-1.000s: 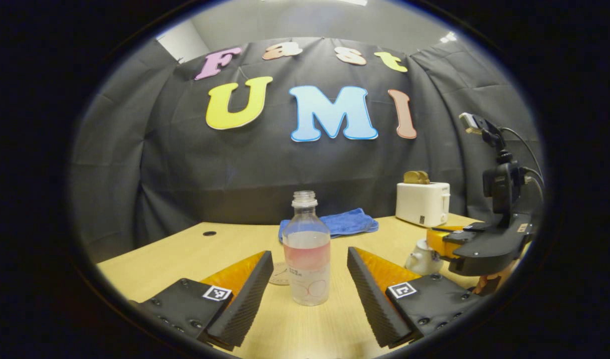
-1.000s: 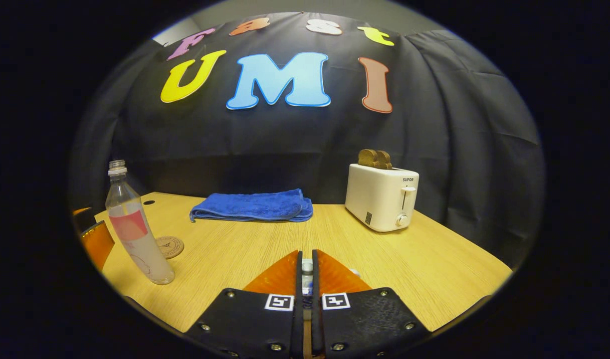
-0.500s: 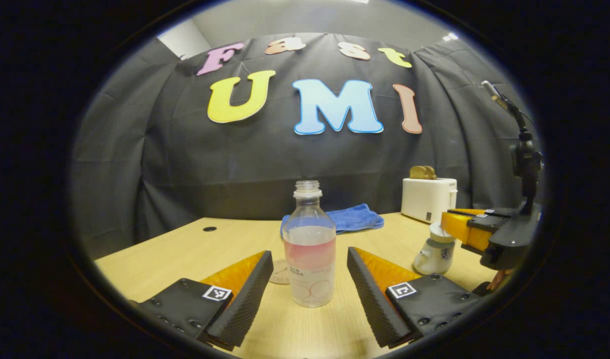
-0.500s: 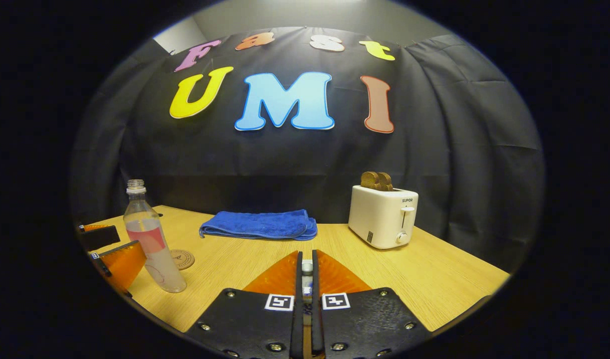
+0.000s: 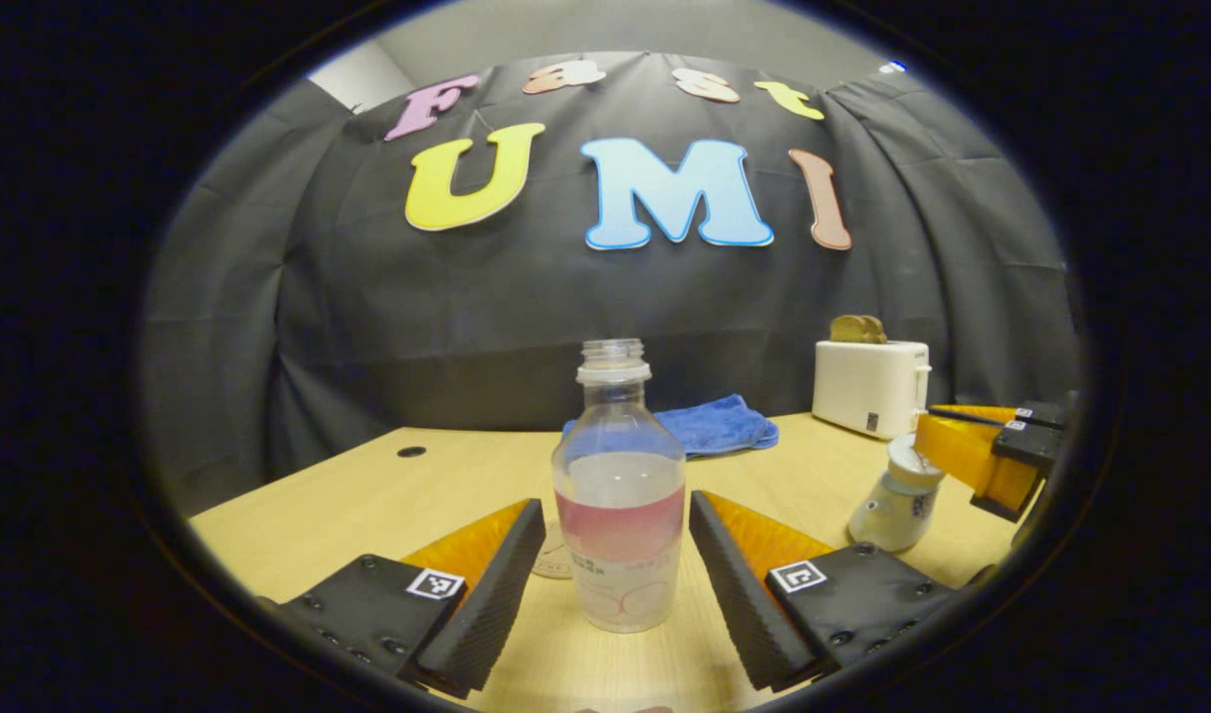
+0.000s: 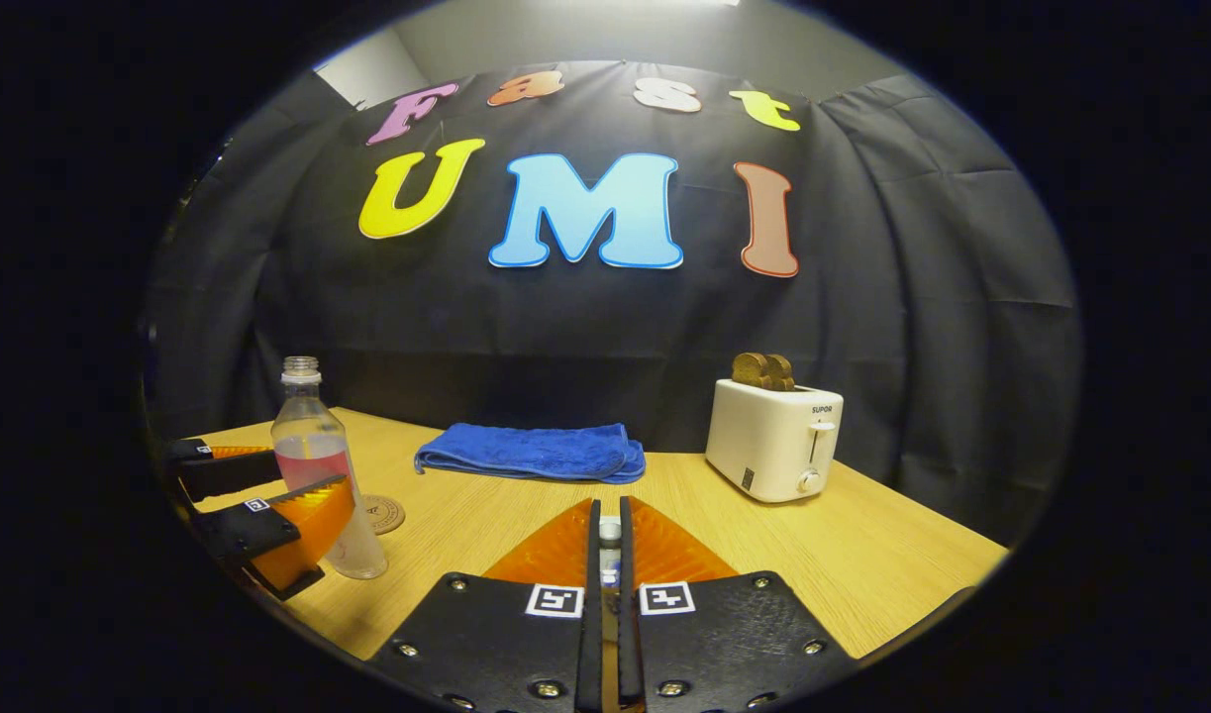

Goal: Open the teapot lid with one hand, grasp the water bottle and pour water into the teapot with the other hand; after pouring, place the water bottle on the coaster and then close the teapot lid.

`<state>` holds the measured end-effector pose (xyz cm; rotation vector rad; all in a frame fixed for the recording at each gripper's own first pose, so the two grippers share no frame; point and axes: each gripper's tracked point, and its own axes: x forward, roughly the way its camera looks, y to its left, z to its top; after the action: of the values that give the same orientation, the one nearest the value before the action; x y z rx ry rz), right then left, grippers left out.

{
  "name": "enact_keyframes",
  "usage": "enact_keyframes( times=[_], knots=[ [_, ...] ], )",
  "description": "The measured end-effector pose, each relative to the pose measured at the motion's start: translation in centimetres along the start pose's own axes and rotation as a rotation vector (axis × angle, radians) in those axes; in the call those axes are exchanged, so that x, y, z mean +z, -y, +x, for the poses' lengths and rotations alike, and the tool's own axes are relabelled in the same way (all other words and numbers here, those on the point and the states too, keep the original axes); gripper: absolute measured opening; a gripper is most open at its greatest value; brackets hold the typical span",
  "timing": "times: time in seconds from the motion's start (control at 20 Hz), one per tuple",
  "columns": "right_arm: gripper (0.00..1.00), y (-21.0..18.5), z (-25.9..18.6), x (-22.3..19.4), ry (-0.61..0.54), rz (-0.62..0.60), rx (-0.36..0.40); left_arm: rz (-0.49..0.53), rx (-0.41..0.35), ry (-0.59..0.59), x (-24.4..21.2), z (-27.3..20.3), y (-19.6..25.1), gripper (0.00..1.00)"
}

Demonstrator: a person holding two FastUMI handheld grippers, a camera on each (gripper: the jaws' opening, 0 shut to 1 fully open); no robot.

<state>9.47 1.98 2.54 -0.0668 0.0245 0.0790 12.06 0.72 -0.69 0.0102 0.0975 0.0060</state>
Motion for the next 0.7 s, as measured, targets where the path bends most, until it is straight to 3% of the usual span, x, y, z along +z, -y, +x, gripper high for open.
enact_keyframes(
  times=[0.2,0.35,0.45,0.7],
  knots=[
    [0.06,-0.2,-0.5,0.4,0.011,-0.001,0.014,-0.007,-0.031,-0.068,-2.0,1.5,0.7,1.0],
    [0.06,-0.4,-1.5,0.8,0.018,-0.002,0.029,0.007,-0.038,-0.055,-1.7,1.9,0.7,1.0],
    [0.06,-0.2,-2.7,1.2,0.028,0.006,0.025,0.003,-0.04,-0.057,-1.9,2.6,0.6,0.89],
    [0.06,0.7,-7.3,1.2,0.033,0.035,0.018,0.112,-0.012,-0.051,-1.3,1.9,0.4,0.86]
  ],
)
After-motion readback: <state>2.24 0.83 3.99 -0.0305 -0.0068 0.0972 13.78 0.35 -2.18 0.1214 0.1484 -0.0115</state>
